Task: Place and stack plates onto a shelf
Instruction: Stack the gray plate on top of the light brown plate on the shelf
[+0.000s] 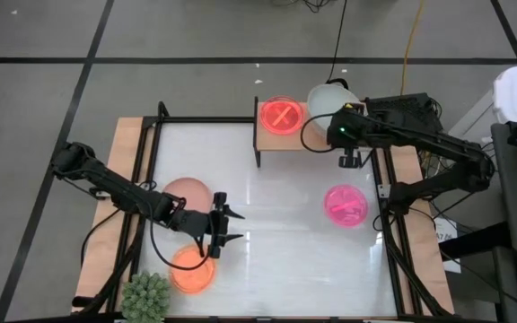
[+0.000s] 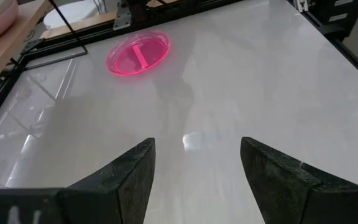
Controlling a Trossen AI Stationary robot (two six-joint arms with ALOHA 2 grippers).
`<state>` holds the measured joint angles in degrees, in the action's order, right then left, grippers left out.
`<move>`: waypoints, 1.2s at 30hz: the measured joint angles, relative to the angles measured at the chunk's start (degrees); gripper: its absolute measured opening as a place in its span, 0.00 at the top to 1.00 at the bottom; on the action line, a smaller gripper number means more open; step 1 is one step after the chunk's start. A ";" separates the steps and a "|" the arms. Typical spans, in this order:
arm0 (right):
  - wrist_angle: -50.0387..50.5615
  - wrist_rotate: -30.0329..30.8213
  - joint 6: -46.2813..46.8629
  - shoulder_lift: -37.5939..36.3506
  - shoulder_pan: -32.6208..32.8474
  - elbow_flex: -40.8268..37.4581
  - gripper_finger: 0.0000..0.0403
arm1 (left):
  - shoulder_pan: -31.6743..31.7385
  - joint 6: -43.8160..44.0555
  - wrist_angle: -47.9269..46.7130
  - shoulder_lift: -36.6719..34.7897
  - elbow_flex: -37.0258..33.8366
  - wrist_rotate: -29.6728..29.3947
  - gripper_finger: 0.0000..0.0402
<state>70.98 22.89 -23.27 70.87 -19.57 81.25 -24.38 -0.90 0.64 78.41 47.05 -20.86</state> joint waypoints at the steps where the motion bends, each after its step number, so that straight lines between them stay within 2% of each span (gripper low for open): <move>1: 0.22 0.00 0.00 0.32 -0.31 0.00 0.99 | 0.00 0.01 0.00 0.00 0.00 0.00 0.40; 13: 2.92 -0.04 2.47 4.18 -1.51 -0.04 0.99 | 0.00 0.86 -0.08 0.00 -0.02 -0.02 0.40; 26: 3.12 1.45 4.57 4.17 -1.47 -5.58 0.99 | 0.00 1.24 -0.46 0.02 -0.02 -0.02 0.40; 36: 2.49 3.02 5.25 4.17 -1.47 -5.77 0.98 | 0.00 1.21 -0.46 0.02 -0.02 -0.04 0.40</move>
<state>73.48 25.91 -18.02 75.05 -21.04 75.48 -24.38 0.32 0.19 78.43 47.03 -20.91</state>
